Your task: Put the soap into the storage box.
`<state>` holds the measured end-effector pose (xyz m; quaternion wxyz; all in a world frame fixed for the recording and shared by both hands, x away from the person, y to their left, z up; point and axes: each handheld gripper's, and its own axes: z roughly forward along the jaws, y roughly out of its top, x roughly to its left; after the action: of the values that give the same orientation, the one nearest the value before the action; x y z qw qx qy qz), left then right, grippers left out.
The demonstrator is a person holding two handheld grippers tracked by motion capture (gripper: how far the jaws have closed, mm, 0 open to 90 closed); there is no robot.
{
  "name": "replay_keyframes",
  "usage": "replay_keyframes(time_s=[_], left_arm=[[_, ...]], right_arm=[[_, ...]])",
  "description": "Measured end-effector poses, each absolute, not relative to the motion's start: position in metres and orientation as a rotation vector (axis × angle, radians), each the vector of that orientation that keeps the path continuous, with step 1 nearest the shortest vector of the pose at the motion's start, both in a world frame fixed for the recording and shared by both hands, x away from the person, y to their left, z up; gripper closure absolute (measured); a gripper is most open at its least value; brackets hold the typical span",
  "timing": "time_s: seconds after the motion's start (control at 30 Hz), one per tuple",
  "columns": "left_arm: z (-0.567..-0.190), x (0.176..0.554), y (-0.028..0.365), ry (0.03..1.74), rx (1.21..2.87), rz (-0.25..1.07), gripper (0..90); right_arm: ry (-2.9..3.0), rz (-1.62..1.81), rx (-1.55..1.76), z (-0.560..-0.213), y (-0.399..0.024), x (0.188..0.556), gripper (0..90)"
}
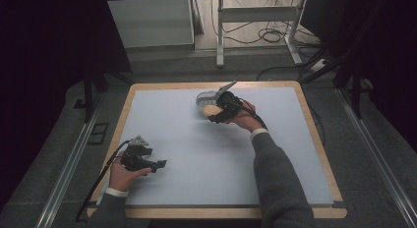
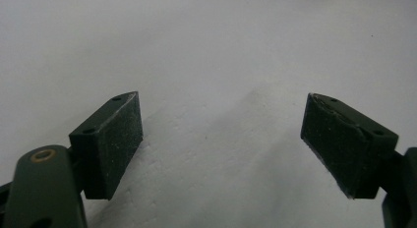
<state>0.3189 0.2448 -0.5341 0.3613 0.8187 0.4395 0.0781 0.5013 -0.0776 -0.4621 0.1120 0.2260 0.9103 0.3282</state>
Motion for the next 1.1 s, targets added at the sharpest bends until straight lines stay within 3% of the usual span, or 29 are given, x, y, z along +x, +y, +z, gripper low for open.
replay_keyframes(time_s=[1.1], left_arm=[[-0.536,0.319,0.243,1.124,2.122,0.196,16.3]], right_arm=[[2.682,0.929,0.651,-0.463,-0.062,0.551,31.9]])
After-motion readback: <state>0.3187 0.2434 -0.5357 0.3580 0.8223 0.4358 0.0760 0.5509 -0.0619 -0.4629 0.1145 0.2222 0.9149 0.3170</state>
